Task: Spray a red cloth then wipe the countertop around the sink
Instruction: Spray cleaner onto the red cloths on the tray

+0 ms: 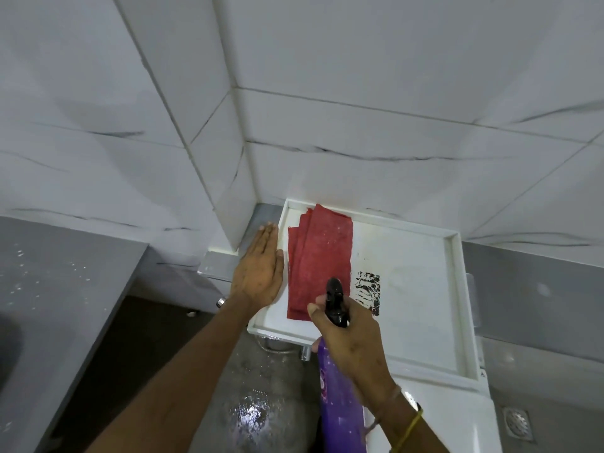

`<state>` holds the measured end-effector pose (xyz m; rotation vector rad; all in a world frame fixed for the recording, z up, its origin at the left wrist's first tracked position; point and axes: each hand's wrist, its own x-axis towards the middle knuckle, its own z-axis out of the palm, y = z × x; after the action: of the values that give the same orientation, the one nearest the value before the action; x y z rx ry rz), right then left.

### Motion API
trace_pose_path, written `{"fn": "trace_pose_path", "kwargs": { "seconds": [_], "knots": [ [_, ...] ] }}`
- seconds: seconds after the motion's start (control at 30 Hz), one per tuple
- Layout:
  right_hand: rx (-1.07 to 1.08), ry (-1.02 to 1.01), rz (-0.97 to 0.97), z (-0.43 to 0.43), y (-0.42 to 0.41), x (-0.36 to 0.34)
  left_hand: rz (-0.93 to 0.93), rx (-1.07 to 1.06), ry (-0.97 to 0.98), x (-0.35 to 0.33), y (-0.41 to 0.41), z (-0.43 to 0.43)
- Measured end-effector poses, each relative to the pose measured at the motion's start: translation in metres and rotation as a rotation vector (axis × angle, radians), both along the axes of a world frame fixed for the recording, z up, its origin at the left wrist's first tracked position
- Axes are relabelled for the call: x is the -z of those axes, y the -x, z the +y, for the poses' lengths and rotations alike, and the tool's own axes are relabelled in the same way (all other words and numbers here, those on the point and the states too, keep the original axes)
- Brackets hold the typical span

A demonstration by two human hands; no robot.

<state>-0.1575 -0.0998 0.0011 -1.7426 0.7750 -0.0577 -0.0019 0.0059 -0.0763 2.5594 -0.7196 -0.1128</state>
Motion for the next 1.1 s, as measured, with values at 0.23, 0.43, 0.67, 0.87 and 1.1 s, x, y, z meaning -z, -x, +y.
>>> {"fn": "trace_pose_path", "kwargs": {
  "seconds": [0.23, 0.43, 0.67, 0.87, 1.1],
  "knots": [
    [0.074, 0.015, 0.049, -0.001, 0.016, 0.005, 0.020, -0.015, -0.003, 0.002, 0.000, 0.000],
    [0.020, 0.026, 0.020, -0.010, -0.006, -0.001, 0.014, -0.002, 0.001, 0.000, 0.000, -0.001],
    [-0.007, -0.034, -0.033, -0.012, -0.020, -0.007, 0.010, 0.002, -0.001, -0.003, 0.001, -0.001],
    [-0.052, 0.058, 0.051, 0.003, 0.008, 0.012, 0.036, -0.007, -0.002, -0.002, 0.000, -0.001],
    [0.081, 0.118, -0.274, -0.016, 0.013, -0.034, 0.030, -0.019, -0.016, 0.002, -0.001, 0.000]
  ]
}}
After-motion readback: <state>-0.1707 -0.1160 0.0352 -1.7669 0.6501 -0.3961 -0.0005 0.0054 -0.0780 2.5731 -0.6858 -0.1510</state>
